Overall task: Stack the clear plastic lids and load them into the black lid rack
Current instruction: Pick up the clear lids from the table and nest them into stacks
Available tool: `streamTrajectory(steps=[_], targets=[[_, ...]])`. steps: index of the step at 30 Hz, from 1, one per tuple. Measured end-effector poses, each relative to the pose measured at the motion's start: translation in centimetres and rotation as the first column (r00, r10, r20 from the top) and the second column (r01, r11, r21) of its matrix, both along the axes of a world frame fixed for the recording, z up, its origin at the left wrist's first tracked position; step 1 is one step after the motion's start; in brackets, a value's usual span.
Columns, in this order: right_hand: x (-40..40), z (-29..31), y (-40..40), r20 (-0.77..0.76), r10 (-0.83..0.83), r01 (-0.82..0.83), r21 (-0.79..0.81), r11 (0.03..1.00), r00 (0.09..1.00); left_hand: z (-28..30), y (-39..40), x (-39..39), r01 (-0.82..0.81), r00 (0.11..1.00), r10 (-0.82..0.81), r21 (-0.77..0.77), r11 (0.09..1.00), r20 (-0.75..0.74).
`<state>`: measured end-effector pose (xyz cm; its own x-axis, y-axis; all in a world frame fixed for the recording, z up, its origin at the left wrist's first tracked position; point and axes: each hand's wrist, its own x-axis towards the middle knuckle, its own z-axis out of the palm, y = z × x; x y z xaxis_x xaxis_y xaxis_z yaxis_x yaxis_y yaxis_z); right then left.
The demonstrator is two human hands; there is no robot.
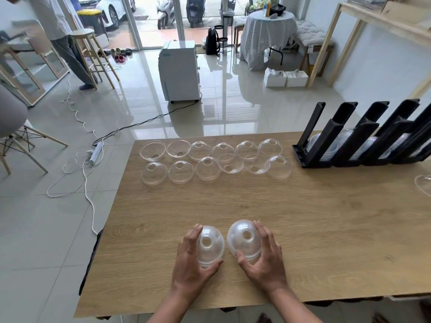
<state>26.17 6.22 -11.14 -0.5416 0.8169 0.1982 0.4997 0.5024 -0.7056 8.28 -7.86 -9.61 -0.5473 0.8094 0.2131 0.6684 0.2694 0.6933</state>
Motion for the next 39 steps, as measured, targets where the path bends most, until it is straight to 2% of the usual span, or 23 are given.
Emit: streamTrajectory(steps=[11, 16, 18, 21, 25, 28, 34, 39], targets=[[-0.1, 0.5, -0.1, 0.001, -0.009, 0.009, -0.007, 1.0, 1.0, -0.1, 0.0, -0.4, -0.014, 0.999, 0.014, -0.003, 1.0, 0.05], [-0.1, 0.7, -0.2, 0.012, -0.012, 0.012, -0.015, 1.0, 1.0, -0.2, -0.2, -0.2, -0.038, 0.998, 0.036, 0.04, 0.998, 0.057], [-0.1, 0.8, -0.2, 0.013, -0.01, 0.01, -0.026, 1.0, 1.0, 0.1, -0.4, -0.1, -0.069, 0.997, 0.067, 0.068, 0.995, 0.028], [0.1, 1.0, -0.1, 0.028, 0.017, -0.016, -0.043, 0.999, 0.999, 1.1, -0.8, 0.6, -0.06, 0.992, 0.072, 0.12, 0.991, -0.103], [0.9, 1.5, 0.7, 0.07, 0.032, -0.028, -0.048, 0.998, 0.997, 2.0, -0.3, 3.9, 0.148, 0.969, -0.116, 0.137, 0.979, -0.216], [1.5, 2.0, 1.7, 0.124, 0.034, -0.031, -0.026, 0.999, 0.992, 2.4, 1.1, 6.0, 0.212, 0.969, -0.202, 0.067, 0.975, -0.14], [2.9, 2.8, 3.7, 0.194, 0.086, -0.073, -0.075, 0.995, 0.977, 1.5, 5.7, 6.2, 0.294, 0.956, -0.292, -0.176, 0.939, 0.036], [3.5, 3.0, 5.0, 0.223, 0.158, -0.133, -0.124, 0.983, 0.962, 0.5, 8.1, 6.6, 0.232, 0.972, -0.205, -0.294, 0.927, 0.118]])
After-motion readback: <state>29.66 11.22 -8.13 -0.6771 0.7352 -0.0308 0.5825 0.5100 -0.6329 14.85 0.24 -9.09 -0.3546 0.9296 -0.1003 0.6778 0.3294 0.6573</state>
